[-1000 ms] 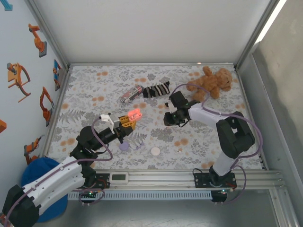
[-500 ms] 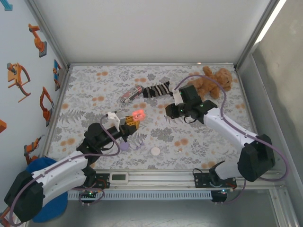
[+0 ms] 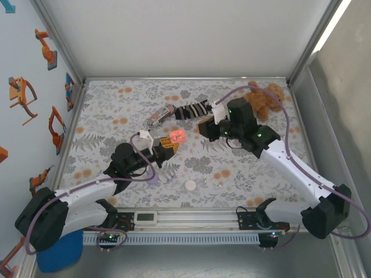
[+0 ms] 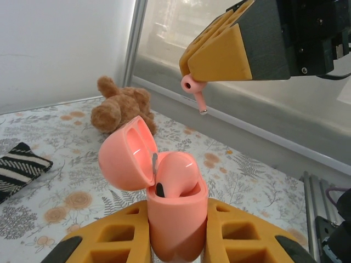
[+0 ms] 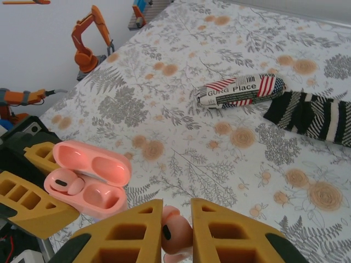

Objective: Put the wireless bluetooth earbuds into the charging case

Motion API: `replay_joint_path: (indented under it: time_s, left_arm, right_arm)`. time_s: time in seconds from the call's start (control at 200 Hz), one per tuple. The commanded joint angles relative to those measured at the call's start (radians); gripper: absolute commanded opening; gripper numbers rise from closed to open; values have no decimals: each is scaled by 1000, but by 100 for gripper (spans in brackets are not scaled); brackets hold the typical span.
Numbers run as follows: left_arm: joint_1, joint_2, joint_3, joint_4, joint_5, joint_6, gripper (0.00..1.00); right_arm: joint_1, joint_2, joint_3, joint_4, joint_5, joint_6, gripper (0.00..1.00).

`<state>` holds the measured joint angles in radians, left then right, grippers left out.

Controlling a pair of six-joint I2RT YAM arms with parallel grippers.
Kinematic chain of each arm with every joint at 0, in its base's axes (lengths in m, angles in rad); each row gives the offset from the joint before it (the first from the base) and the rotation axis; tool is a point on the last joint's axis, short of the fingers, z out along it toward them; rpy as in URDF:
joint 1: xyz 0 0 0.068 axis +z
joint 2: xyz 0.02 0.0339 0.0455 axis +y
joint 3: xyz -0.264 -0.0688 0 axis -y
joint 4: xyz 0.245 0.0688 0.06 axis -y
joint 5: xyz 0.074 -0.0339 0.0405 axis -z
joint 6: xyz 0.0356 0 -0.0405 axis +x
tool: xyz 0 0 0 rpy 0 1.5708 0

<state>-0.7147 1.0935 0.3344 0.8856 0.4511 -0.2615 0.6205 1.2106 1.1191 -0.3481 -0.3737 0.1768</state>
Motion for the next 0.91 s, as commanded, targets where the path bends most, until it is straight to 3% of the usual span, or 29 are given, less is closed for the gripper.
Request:
replay_joint_path:
  time_s: [0.0, 0.901]
  left_arm:
    - [-10, 4, 42, 68, 56, -25, 0]
    - [-17, -19, 58, 55, 61, -33, 0]
  right_arm:
    - [18, -22, 26, 74, -25, -58, 17]
    - [120, -6, -32, 201, -30, -140, 17]
